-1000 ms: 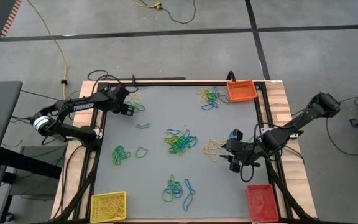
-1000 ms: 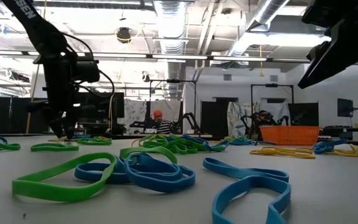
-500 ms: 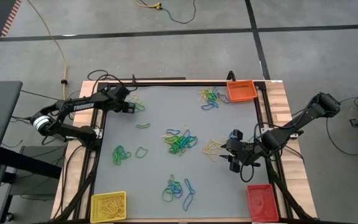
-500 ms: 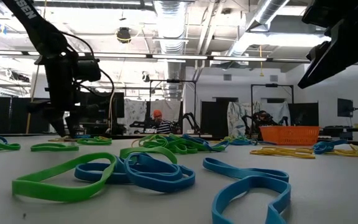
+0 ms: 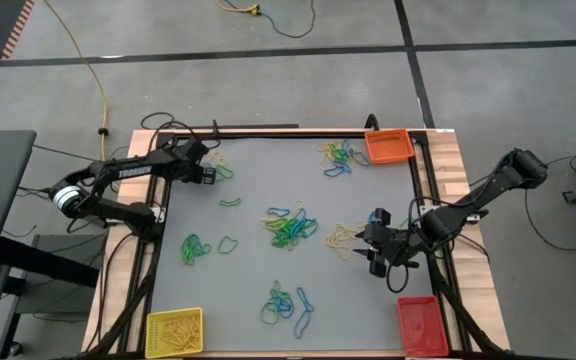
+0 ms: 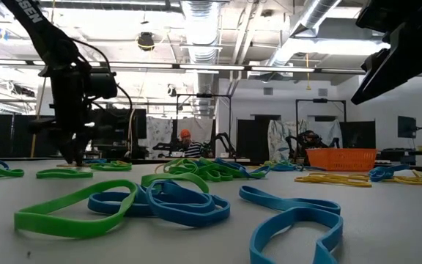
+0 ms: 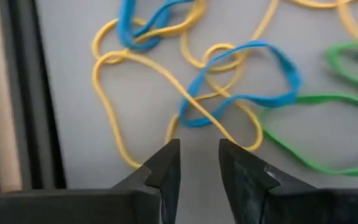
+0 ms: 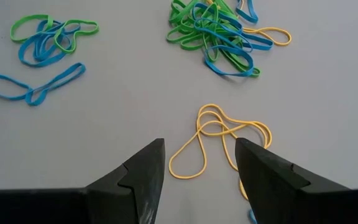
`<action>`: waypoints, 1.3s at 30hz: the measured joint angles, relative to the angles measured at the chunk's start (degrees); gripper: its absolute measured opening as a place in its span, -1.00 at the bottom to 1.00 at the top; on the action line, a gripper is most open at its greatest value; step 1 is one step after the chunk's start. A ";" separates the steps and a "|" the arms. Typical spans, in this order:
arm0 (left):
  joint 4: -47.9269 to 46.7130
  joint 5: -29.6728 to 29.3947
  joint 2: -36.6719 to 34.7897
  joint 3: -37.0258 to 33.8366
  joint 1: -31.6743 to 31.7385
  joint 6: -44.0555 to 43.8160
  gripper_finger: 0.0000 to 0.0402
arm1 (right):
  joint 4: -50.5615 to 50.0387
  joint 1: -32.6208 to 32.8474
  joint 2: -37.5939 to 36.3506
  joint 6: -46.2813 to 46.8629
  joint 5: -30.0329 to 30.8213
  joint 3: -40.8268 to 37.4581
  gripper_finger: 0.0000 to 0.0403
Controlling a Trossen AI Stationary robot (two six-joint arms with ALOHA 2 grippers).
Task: Sort rubber bands into baskets
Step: Put the yellow rubber band into the yellow bin
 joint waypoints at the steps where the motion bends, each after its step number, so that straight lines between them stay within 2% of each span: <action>1: -0.06 0.30 0.00 0.32 -0.01 0.30 -0.51 | -0.01 -0.01 0.02 0.00 0.00 0.00 0.11; 10: -1.86 0.98 0.00 2.22 -1.00 1.35 -0.43 | -0.01 0.00 0.00 0.00 0.00 0.00 0.11; 15: -6.96 -2.08 0.00 2.80 -0.98 3.90 -0.42 | 0.01 0.00 0.00 0.00 0.00 0.00 0.11; 25: -5.63 -2.62 0.03 2.83 -0.09 5.83 -0.42 | -0.01 0.00 0.00 0.00 0.00 0.00 0.11; 32: -6.54 -2.22 7.28 3.19 0.07 5.54 -0.42 | 0.02 0.00 0.02 0.00 0.00 0.00 0.11; 34: -5.44 -3.92 8.93 3.39 -0.63 4.59 -0.42 | 0.02 0.00 0.00 0.00 0.00 0.00 0.11; 39: -4.92 -5.13 9.10 3.63 -1.36 4.23 -0.42 | 0.02 -0.01 0.01 0.00 0.00 0.00 0.11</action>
